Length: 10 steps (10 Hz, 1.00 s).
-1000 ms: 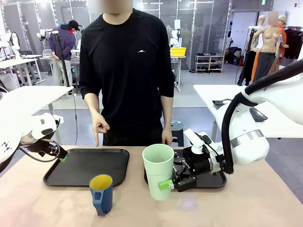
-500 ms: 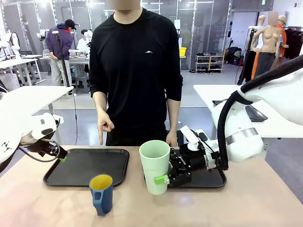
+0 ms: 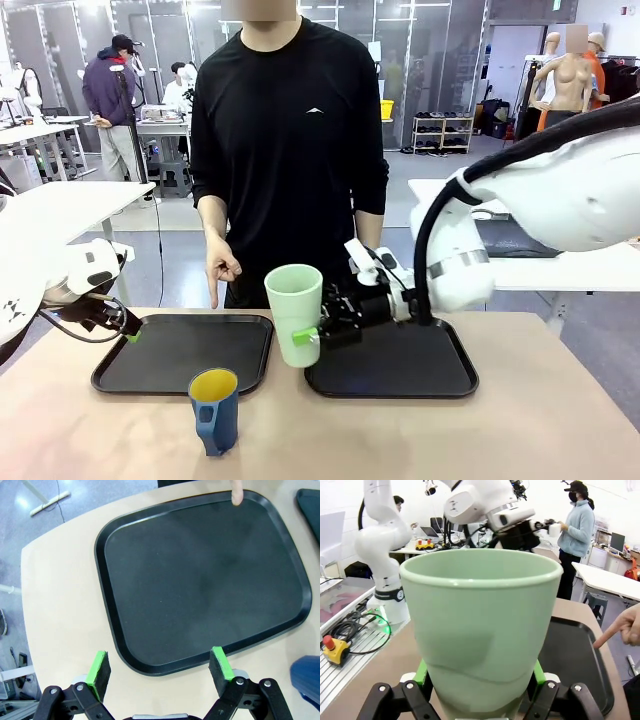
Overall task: Sort and store the cups by type.
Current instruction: Place the picked Reusable plastic cup into the Flat Tray indicated by the person.
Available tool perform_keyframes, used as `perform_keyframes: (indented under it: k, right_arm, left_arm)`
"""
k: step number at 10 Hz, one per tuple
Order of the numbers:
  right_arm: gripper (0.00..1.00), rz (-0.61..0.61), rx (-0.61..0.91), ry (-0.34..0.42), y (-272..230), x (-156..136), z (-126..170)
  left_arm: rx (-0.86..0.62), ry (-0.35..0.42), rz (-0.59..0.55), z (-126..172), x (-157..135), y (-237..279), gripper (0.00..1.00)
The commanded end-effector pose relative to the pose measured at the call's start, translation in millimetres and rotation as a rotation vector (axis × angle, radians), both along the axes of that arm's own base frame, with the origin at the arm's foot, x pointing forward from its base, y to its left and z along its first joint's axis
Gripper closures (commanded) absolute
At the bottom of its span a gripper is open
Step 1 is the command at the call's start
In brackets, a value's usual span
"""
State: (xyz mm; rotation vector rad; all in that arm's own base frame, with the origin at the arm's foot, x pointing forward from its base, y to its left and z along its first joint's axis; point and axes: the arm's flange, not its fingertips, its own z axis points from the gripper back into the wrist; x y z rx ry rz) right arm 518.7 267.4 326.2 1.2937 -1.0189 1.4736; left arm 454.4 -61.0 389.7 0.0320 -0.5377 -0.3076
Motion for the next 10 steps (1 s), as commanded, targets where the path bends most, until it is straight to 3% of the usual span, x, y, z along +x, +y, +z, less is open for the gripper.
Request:
perform_keyframes:
  k: [1,4,10]
  right_arm:
    - [0.15,-0.001,-0.008,0.035,35,37,-2]
    - [0.15,0.010,0.016,0.044,94,76,-14]
    - [0.15,-0.063,0.063,0.061,183,99,-50]
  left_arm:
    - [0.000,-0.001,0.002,0,0,1,0.00]
    - [0.000,-0.001,0.002,0,0,1,0.00]
    - [0.000,-0.001,0.002,0,0,1,0.00]
